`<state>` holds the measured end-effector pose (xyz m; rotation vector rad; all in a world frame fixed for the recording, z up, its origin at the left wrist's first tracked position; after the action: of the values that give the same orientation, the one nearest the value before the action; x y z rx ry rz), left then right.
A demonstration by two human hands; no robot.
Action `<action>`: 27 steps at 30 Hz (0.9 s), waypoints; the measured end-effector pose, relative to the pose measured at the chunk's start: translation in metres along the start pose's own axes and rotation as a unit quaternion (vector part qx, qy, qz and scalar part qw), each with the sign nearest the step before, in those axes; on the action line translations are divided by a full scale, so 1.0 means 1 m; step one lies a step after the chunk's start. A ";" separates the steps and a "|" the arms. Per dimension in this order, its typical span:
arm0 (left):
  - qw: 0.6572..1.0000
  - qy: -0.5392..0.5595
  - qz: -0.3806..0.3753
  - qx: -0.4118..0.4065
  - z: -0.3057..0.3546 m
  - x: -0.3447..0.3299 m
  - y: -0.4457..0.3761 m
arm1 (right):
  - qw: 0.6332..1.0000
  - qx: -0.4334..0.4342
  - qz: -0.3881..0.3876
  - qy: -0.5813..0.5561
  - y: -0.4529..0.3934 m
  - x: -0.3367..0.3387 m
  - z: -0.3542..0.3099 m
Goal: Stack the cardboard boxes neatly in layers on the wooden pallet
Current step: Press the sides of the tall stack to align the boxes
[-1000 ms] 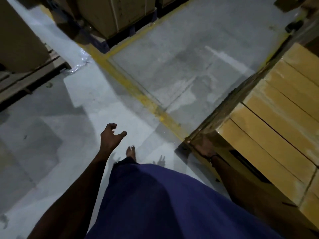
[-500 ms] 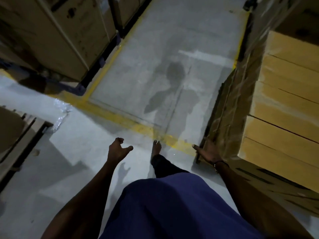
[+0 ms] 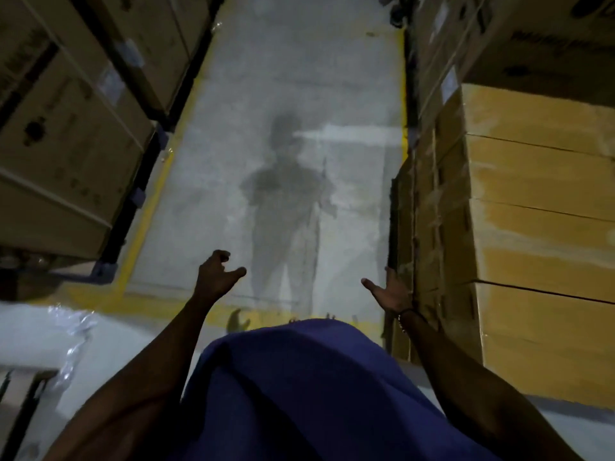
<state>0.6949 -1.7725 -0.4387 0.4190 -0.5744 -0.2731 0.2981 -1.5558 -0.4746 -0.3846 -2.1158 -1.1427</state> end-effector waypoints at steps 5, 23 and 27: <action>0.998 0.004 -0.054 -0.035 0.068 -0.008 -0.101 | 0.998 -0.058 0.024 -0.011 -0.058 0.004 -0.012; 0.918 -0.153 -0.323 -0.171 0.279 -0.032 -0.461 | 0.945 -0.232 0.138 -0.185 -0.107 0.007 -0.217; 0.892 -0.160 -0.378 -0.191 0.343 -0.085 -0.497 | 0.921 -0.245 0.189 -0.237 -0.131 0.015 -0.238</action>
<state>0.3629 -2.2839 -0.4432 0.1946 -0.6412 -1.2049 0.3192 -1.8263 -0.4563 -1.3614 -1.9771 -1.4313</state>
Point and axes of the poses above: each hand's wrist, its own y-axis away from the middle knuckle, its own x-axis out of the back of the hand, z = x × y, the point moved 6 cm from there along -y, towards the middle knuckle, and after that the axes turned 13 degrees about y, right-handed, at the moved point
